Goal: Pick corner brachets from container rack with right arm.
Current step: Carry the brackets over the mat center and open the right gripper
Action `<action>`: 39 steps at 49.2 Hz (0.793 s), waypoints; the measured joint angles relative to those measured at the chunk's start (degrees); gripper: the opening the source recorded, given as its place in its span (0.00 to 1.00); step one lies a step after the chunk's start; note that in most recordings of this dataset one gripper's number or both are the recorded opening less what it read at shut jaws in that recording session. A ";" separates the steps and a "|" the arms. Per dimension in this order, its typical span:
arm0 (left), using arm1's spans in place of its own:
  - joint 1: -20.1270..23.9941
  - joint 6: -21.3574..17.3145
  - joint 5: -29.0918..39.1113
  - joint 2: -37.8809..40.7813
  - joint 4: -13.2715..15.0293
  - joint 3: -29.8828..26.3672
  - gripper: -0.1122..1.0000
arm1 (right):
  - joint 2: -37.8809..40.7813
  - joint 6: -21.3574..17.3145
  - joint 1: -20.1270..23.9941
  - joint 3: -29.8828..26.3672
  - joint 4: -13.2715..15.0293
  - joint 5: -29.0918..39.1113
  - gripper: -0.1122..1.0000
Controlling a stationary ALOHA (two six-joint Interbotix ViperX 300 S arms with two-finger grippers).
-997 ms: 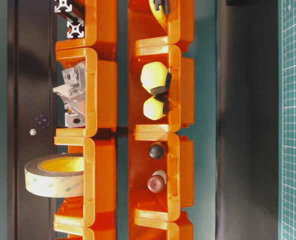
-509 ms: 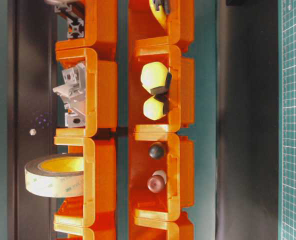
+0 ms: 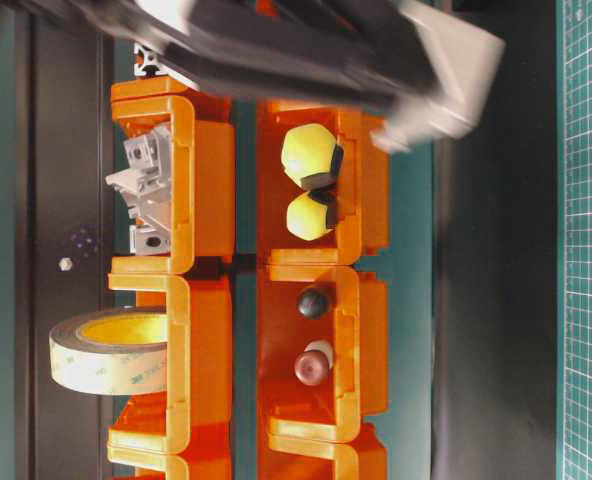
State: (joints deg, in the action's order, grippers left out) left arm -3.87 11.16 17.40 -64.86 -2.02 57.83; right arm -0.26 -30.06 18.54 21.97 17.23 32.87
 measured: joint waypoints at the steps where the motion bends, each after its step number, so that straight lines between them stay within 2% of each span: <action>1: -0.09 0.00 0.00 0.00 0.00 0.00 0.10 | 0.62 0.00 -0.26 0.00 0.09 -0.53 0.35; 11: 0.00 0.00 0.00 0.00 -0.09 0.00 0.10 | 5.54 0.00 -2.46 0.00 1.32 -5.10 0.35; 22: -0.09 0.00 0.00 0.00 0.00 0.09 0.10 | 6.94 0.00 -3.87 -0.09 1.58 -8.96 0.35; 37: -0.09 0.00 0.00 0.00 0.00 0.18 0.10 | 6.94 0.00 -4.22 -0.09 1.58 -9.58 0.36; 39: 0.00 0.09 0.00 0.00 0.00 0.18 0.10 | 6.94 0.00 -4.22 -0.09 1.58 -9.58 0.41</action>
State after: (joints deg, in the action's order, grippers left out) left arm -3.87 11.25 17.40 -64.86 -2.02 58.01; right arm 6.68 -30.06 14.33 21.88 18.81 23.29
